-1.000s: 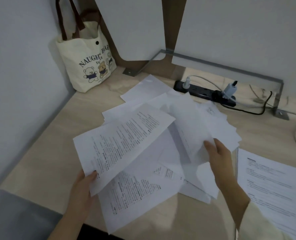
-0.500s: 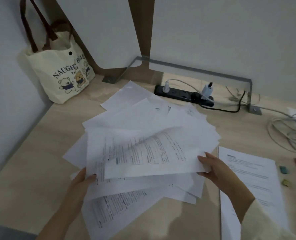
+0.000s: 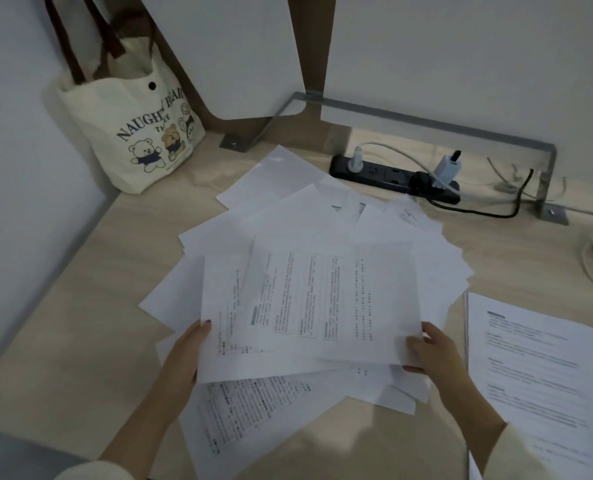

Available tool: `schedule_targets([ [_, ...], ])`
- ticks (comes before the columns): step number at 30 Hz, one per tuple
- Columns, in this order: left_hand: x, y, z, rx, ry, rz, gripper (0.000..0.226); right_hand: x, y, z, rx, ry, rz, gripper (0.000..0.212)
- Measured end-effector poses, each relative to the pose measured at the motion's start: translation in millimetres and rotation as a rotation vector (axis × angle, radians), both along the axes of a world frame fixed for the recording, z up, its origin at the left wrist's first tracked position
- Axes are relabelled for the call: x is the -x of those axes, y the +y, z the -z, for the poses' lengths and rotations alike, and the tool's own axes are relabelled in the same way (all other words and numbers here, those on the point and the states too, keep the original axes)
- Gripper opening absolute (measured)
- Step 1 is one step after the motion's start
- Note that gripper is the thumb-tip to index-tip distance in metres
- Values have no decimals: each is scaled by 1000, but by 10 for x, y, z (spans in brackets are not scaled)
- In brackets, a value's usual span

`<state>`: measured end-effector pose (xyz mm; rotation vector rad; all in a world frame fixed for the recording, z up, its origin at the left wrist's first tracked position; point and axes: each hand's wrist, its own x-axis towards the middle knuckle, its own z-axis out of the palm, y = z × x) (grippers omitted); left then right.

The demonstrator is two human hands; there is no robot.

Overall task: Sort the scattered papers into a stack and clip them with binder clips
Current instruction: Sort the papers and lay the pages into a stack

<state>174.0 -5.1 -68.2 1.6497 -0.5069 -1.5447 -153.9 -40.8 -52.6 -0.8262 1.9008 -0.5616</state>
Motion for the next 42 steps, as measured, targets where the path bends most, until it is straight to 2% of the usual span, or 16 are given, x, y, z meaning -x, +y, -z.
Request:
schedule_targets([
  [3, 70, -61, 0, -22, -38, -50, 27, -173, 17, 71, -29, -17, -106, 22],
  [7, 98, -88, 44, -1, -108, 46, 29, -278, 21, 152, -43, 6, -171, 23],
  [12, 5, -125, 56, -5, -15, 130, 52, -221, -32, 146, -24, 65, -204, 21],
  [15, -25, -141, 45, -17, -15, 154, 50, -193, -58, 142, -28, 94, -232, 26],
  [22, 34, -175, 17, -30, -156, 169, 39, -282, -94, 208, -30, 180, -285, 29],
  [25, -3, -205, -130, 31, -198, 217, 36, -335, -138, 85, 190, 386, -236, 55],
  [28, -82, -283, -333, 106, -281, 311, 16, -485, -273, -229, 480, 549, -436, 80],
  [29, -104, -310, -386, 132, -309, 343, 18, -558, -336, -340, 508, 560, -539, 84],
  [31, -145, -372, -491, 173, -355, 379, 31, -685, -452, -490, 444, 489, -711, 75],
  [32, -169, -404, -539, 193, -369, 393, 32, -752, -484, -553, 386, 394, -766, 57],
  [34, -215, -464, -615, 246, -391, 420, 27, -847, -495, -594, 285, 203, -766, 3],
  [36, -275, -505, -639, 278, -457, 364, 10, -867, -452, -526, 320, 159, -715, 29],
  [37, -303, -516, -610, 284, -507, 281, 15, -864, -422, -509, 320, 130, -660, 32],
  [39, -300, -515, -529, 271, -527, 47, 42, -845, -347, -477, 305, 2, -496, 29],
  [41, -207, -480, -495, 179, -421, -87, 62, -825, -276, -402, 258, -167, -323, 27],
  [42, -148, -446, -460, 125, -316, -85, 63, -830, -234, -371, 230, -232, -259, 26],
])
